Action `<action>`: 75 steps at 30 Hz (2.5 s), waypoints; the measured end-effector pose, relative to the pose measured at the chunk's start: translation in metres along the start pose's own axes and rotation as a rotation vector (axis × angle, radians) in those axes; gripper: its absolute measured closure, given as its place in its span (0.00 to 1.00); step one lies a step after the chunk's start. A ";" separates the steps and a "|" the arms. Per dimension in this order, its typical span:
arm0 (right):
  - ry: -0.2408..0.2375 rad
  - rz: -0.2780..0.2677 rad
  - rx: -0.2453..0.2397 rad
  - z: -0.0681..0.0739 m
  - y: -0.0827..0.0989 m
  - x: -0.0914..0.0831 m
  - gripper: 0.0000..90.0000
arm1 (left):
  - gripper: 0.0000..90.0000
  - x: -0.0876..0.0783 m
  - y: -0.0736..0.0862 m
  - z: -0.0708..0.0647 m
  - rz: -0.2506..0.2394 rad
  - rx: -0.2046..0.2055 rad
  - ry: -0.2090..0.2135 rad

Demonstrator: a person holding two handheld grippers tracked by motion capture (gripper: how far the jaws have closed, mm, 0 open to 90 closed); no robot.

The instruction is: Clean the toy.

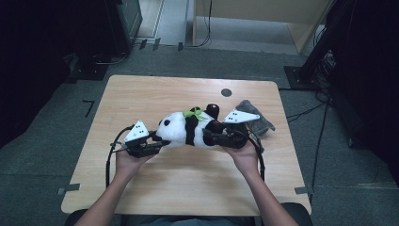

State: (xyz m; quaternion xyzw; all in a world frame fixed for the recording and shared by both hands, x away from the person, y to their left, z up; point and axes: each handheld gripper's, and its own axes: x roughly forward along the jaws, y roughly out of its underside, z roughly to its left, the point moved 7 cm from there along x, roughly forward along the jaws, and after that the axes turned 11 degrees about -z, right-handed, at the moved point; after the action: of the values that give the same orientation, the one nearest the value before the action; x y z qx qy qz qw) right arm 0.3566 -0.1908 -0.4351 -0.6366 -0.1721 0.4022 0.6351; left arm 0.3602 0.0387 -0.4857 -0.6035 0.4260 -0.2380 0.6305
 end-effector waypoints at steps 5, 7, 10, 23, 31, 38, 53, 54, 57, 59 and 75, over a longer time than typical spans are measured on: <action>-0.025 -0.039 -0.034 -0.003 -0.001 -0.002 0.42 | 0.67 -0.001 -0.003 0.002 0.011 -0.057 0.038; -0.024 -0.055 -0.046 -0.006 -0.001 -0.004 0.37 | 0.67 -0.003 -0.005 0.003 0.014 -0.061 0.037; -0.025 -0.074 -0.042 -0.009 0.001 -0.009 0.33 | 0.67 -0.006 -0.008 0.007 0.018 -0.068 0.035; -0.067 -0.079 0.005 -0.015 0.015 -0.018 0.17 | 0.66 -0.016 -0.014 0.025 0.033 -0.182 0.012; -0.107 -0.011 -0.035 -0.007 0.032 0.003 0.08 | 0.65 -0.017 -0.019 0.011 0.071 -0.211 0.049; -0.030 0.015 -0.183 0.003 0.038 0.018 0.03 | 0.65 -0.010 -0.025 0.000 0.055 -0.289 0.112; 0.038 0.013 -0.009 -0.013 0.026 0.009 0.43 | 0.14 -0.011 -0.024 0.012 -0.085 -0.228 -0.007; 0.047 0.004 -0.004 -0.016 0.024 0.006 0.43 | 0.14 -0.012 -0.021 0.014 -0.083 -0.221 -0.009; 0.048 -0.026 0.078 -0.022 0.019 -0.002 0.42 | 0.15 -0.013 -0.011 0.015 -0.055 -0.163 -0.023; 0.048 -0.034 0.094 -0.022 0.016 -0.006 0.41 | 0.15 -0.013 -0.010 0.013 -0.049 -0.147 -0.016; 0.015 0.030 0.112 0.009 0.020 0.006 0.31 | 0.44 0.007 -0.004 -0.006 0.005 -0.078 -0.064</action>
State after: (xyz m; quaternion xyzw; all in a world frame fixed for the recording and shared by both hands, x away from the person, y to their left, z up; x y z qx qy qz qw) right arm 0.3480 -0.1835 -0.4543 -0.6057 -0.1348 0.4159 0.6648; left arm 0.3593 0.0293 -0.4831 -0.6338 0.4162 -0.2001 0.6205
